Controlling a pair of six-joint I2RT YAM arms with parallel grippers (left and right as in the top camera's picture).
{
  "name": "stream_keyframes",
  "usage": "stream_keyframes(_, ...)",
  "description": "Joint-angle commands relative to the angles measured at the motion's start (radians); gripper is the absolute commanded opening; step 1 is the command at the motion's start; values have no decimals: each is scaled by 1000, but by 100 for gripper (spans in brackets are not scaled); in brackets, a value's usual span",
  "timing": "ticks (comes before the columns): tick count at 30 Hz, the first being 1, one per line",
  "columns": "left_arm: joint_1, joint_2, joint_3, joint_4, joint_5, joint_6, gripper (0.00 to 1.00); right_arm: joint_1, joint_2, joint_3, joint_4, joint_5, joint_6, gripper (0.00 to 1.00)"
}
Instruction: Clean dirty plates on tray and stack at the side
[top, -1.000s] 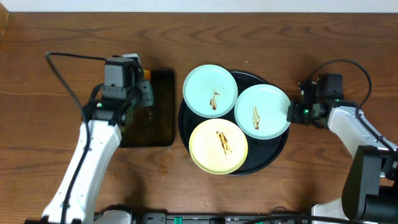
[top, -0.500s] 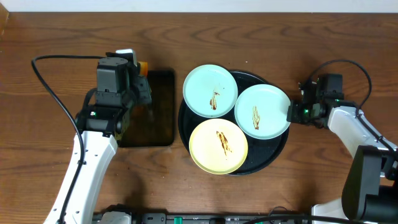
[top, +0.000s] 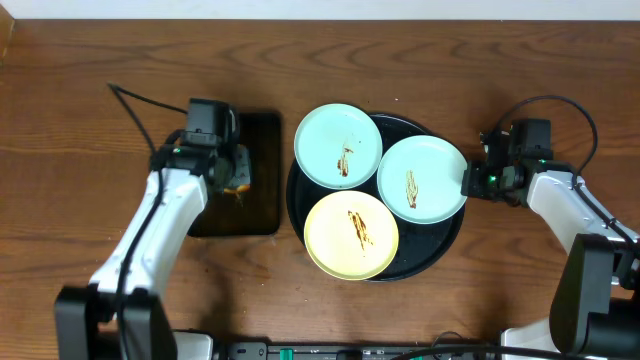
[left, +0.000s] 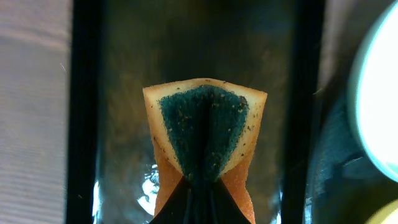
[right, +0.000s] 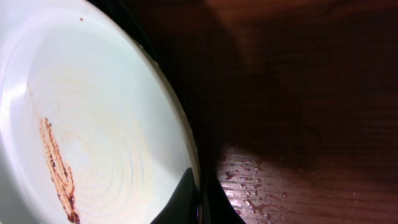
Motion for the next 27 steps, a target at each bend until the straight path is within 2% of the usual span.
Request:
stream_keyframes(1, -3, 38, 5, -13, 29, -21, 8, 1, 9, 3, -8, 36, -5, 1)
stream_keyframes(10, -3, 43, 21, -45, 83, -21, 7, 1, 9, 3, -16, 36, -5, 1)
stream_keyframes(17, -29, 43, 139, -140, 151, -21, 8, 1, 9, 3, -22, 36, -5, 1)
stream_keyframes(22, -134, 43, 204, -124, 169, -21, 8, 1, 9, 3, -23, 36, -5, 1)
stream_keyframes(27, -289, 45, 211, -10, 185, -34, 8, 1, 9, 3, -23, 36, -5, 1)
